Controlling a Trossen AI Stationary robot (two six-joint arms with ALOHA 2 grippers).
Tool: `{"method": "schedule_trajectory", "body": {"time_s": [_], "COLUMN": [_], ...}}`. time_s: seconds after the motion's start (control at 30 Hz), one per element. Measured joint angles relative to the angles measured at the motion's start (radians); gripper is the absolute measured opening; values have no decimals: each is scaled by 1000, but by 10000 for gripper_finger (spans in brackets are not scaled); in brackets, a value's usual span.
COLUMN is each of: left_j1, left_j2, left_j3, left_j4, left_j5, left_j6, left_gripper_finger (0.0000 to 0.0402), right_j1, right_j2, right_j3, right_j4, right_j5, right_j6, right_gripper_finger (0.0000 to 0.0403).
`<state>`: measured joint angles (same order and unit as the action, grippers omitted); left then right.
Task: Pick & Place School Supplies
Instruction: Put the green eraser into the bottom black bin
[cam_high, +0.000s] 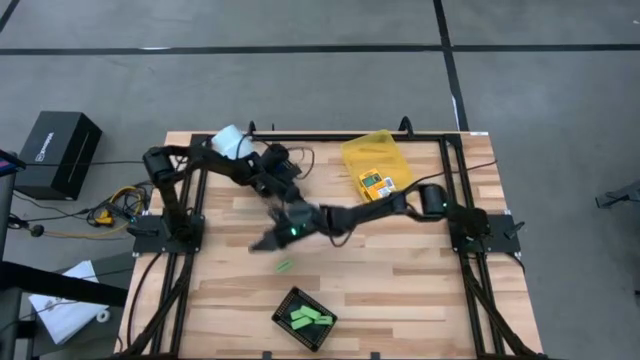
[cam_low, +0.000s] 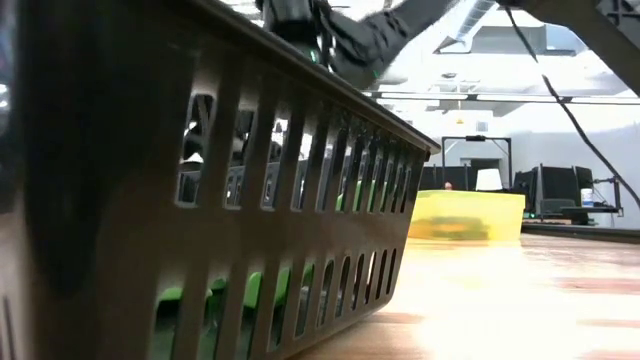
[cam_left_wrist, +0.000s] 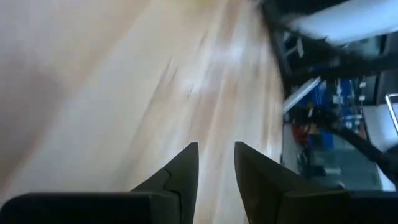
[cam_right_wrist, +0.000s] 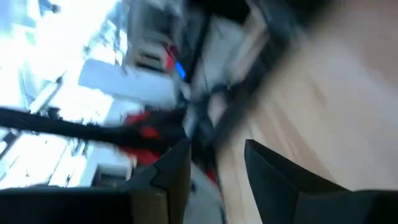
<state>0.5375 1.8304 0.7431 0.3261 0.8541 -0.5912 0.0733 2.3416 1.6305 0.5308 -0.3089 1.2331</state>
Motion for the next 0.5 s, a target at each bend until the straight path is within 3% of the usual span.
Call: {"method": "schedule_trajectory", "body": {"time_s": [0.1, 0.3, 0.5], "left_j1": [10, 3, -14], "left_j2": [-62, -178, -256], "left_j3": [5, 6, 6], "left_j4": [20, 36, 39], "left_j5": [-3, -9, -35], "left_j6": [0, -2, -20], "left_gripper_finger": [98, 98, 98], "right_j1": [-17, -13, -22], "right_j2": [-28, -150, -245], "right_j3": [78, 213, 253], "right_j4": [-38, -332, -483], "right_j5": [32, 67, 136], "right_j6": [-61, -253, -365], "right_gripper_finger": [143, 136, 133]}}
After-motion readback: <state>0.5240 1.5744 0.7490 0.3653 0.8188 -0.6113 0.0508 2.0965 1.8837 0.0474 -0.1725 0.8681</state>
